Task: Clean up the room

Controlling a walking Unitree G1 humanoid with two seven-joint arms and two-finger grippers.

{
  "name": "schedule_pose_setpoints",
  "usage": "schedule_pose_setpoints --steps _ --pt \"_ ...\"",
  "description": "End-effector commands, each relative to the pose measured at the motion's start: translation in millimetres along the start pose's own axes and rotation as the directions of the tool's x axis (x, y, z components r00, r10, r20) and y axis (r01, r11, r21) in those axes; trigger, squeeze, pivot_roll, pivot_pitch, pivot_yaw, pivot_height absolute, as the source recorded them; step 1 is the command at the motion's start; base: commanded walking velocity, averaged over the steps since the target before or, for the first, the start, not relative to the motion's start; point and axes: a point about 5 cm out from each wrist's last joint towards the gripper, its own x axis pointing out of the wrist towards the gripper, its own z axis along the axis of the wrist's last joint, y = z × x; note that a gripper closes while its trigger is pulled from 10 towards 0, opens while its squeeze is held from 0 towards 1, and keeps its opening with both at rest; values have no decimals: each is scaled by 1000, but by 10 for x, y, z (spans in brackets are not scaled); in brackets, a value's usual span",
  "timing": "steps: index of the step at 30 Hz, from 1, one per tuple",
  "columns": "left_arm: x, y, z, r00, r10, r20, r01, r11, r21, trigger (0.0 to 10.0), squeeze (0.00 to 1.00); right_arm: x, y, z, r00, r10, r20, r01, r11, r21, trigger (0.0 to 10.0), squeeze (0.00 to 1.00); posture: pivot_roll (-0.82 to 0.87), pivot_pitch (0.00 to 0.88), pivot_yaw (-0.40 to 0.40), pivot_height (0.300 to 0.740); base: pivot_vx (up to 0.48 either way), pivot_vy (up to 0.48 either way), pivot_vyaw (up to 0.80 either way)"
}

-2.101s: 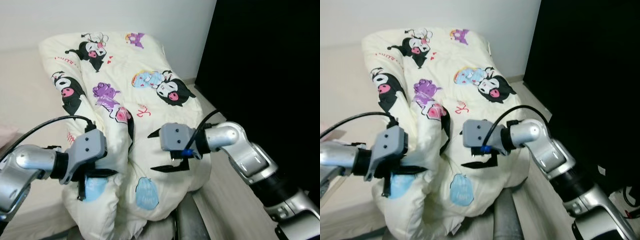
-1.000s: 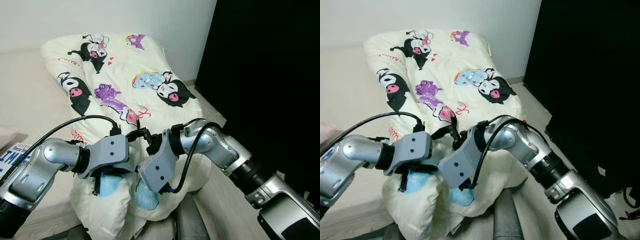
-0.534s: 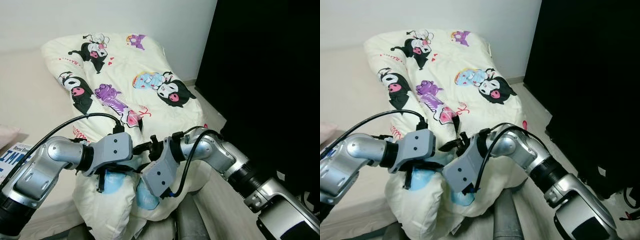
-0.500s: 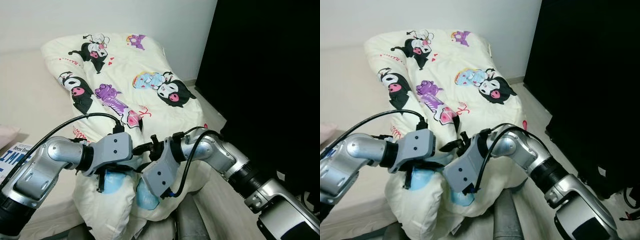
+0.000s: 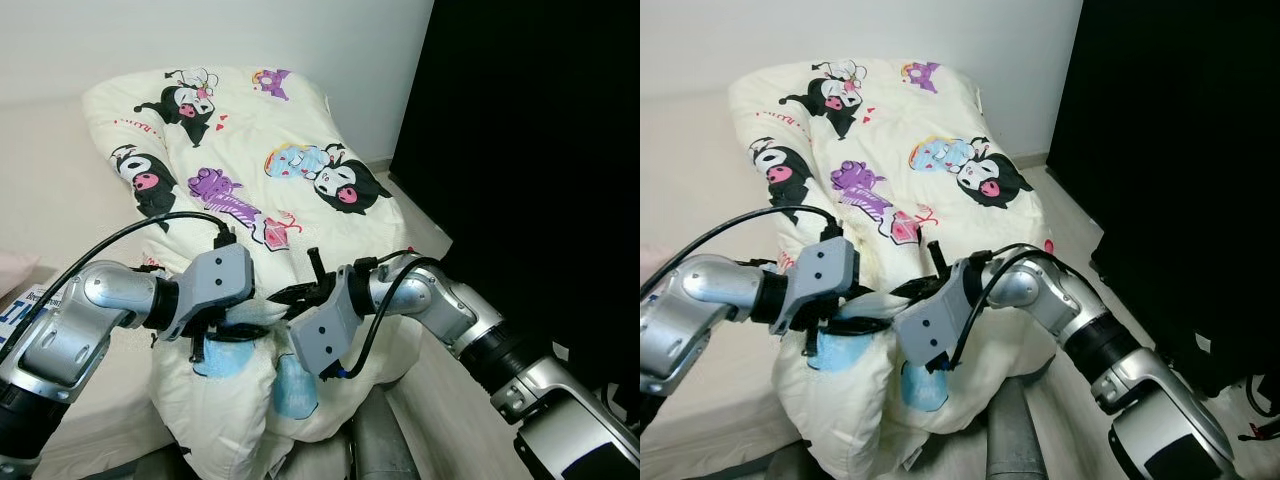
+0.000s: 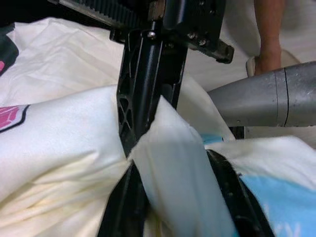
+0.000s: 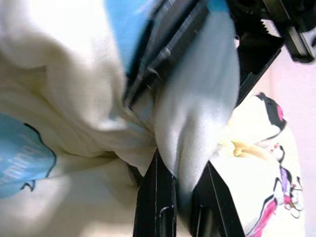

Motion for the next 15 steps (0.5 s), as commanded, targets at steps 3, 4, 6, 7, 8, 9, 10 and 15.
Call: schedule_pose_setpoints --steps 3,4,6,7,8,9,10,15 --pt "-76 135 48 996 88 31 -88 996 16 10000 1000 56 24 70 999 19 37 -18 1000 -23 0 0 -138 176 -71 521 0 0 0" --pt "-108 169 44 994 106 27 -106 994 21 10000 1000 56 29 69 999 18 36 -17 1000 -21 0 0 -139 175 -71 521 0 0 0" --pt "-147 213 43 991 134 24 -134 991 27 10000 1000 59 39 66 999 20 34 -19 1000 -18 0 0 -138 175 -72 521 0 0 0" --pt "-147 213 43 991 134 24 -134 991 27 10000 1000 59 39 66 999 20 34 -19 1000 -18 0 0 -138 175 -72 521 0 0 0" --pt "-216 289 56 982 188 27 -189 981 41 10000 1000 62 57 53 999 23 27 -23 1000 -12 0 0 -138 176 -74 521 0 0 0" --pt "-216 289 56 982 188 27 -189 981 41 10000 1000 62 57 53 999 23 27 -23 1000 -12 0 0 -138 176 -74 521 0 0 0" --pt "-286 343 83 974 222 42 -224 973 47 10000 1000 62 69 37 1000 23 17 -23 1000 -5 0 0 -137 176 -74 521 0 0 0" --pt "-454 401 189 962 249 113 -254 967 32 10000 0 54 80 -15 1000 14 -12 -13 1000 15 0 0 -137 179 -75 521 0 0 0"
